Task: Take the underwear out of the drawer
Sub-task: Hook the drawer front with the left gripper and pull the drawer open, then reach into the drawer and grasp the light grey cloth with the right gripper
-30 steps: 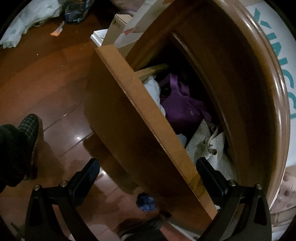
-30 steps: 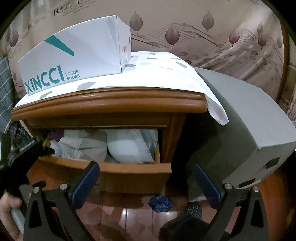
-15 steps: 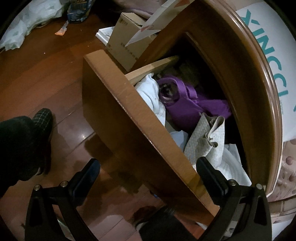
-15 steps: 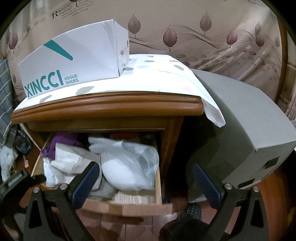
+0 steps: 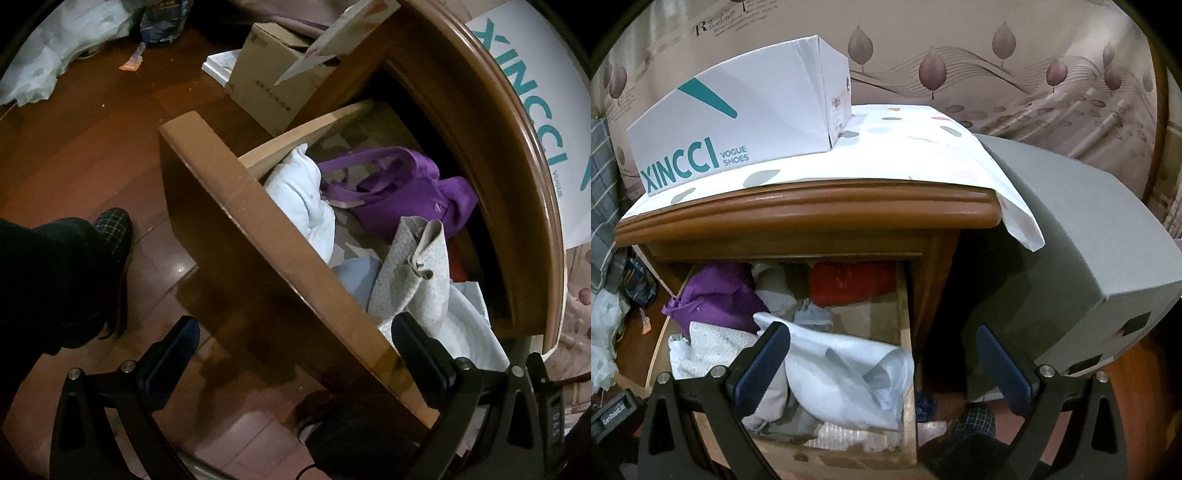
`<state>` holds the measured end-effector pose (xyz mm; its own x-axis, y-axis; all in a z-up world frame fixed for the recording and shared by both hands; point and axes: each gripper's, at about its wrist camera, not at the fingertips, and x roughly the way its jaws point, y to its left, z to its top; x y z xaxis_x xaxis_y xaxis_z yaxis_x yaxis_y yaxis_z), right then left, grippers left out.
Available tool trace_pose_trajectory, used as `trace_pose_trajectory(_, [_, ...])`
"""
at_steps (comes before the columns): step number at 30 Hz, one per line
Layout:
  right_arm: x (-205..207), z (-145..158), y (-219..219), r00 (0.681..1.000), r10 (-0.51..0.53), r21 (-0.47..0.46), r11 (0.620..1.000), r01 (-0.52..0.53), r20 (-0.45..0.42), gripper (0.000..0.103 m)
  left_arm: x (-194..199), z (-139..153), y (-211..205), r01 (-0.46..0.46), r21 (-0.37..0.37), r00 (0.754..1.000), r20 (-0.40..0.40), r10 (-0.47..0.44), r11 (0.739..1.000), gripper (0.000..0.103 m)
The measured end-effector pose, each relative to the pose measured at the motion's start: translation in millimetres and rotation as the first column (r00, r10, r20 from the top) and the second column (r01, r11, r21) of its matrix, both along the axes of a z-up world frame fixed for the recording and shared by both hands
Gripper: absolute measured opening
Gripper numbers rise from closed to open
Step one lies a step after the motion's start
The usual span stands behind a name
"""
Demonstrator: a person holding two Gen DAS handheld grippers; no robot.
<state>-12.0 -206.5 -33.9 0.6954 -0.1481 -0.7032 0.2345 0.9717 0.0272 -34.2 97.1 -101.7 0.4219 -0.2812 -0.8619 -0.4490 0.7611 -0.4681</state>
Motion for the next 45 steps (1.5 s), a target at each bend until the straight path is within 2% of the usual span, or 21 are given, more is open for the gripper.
trace_pose_trajectory(3, [2, -1, -1, 1.000, 0.016, 0.010, 1.000, -0.016, -0.013, 0.103, 0, 7, -5, 0.024, 0.071, 0.999, 0.025, -0.025, 0.997, 0.103])
trace_pose_trajectory(6, [4, -2, 2, 0.999, 0.037, 0.013, 0.999, -0.037, -0.024, 0.103, 2, 18, -14, 0.064, 0.193, 0.996, 0.044, -0.074, 0.979, 0.103])
trace_pose_trajectory(7, [4, -2, 3, 0.999, 0.043, 0.012, 0.999, -0.043, -0.023, 0.103, 3, 23, -18, 0.077, 0.252, 0.994, 0.051, -0.092, 0.965, 0.103])
trace_pose_trajectory(11, [4, -3, 8, 0.997, 0.072, 0.008, 0.997, -0.071, -0.031, 0.103, 4, 39, -28, 0.097, 0.390, 0.988, 0.072, -0.135, 0.916, 0.101])
trace_pose_trajectory(13, [3, -3, 13, 0.995, 0.090, 0.002, 0.996, -0.090, -0.036, 0.103, 2, 53, -35, 0.103, 0.464, 0.981, 0.102, -0.168, 0.880, 0.101])
trace_pose_trajectory(18, [1, -2, 24, 0.987, 0.155, 0.002, 0.988, -0.155, -0.035, 0.103, -7, 80, -51, 0.134, 0.567, 0.954, 0.148, -0.261, 0.813, 0.102])
trace_pose_trajectory(20, [-1, -1, 27, 0.983, 0.183, 0.013, 0.983, -0.182, -0.029, 0.103, -5, 88, -56, 0.151, 0.587, 0.943, 0.155, -0.294, 0.795, 0.102])
trace_pose_trajectory(23, [-4, 0, 31, 0.976, 0.215, 0.028, 0.976, -0.214, -0.023, 0.103, -3, 95, -63, 0.192, 0.585, 0.926, 0.159, -0.343, 0.788, 0.102])
trace_pose_trajectory(28, [-6, 3, 33, 0.966, 0.256, 0.014, 0.967, -0.256, -0.037, 0.103, 1, 98, -76, 0.251, 0.617, 0.900, 0.135, -0.414, 0.746, 0.102])
trace_pose_trajectory(31, [-4, 5, 32, 0.963, 0.264, 0.005, 0.964, -0.264, -0.049, 0.103, 4, 100, -79, 0.277, 0.616, 0.887, 0.131, -0.442, 0.738, 0.102])
trace_pose_trajectory(36, [-2, 6, 29, 0.959, 0.276, 0.016, 0.961, -0.276, -0.061, 0.103, 11, 103, -87, 0.324, 0.629, 0.859, 0.119, -0.499, 0.707, 0.102])
trace_pose_trajectory(40, [0, 6, 32, 0.949, 0.303, -0.032, 0.951, -0.307, -0.086, 0.103, 18, 103, -92, 0.353, 0.631, 0.842, 0.107, -0.529, 0.691, 0.102])
trace_pose_trajectory(45, [5, 6, 31, 0.936, 0.338, -0.032, 0.939, -0.343, -0.098, 0.103, 28, 101, -98, 0.382, 0.640, 0.824, 0.091, -0.559, 0.667, 0.102])
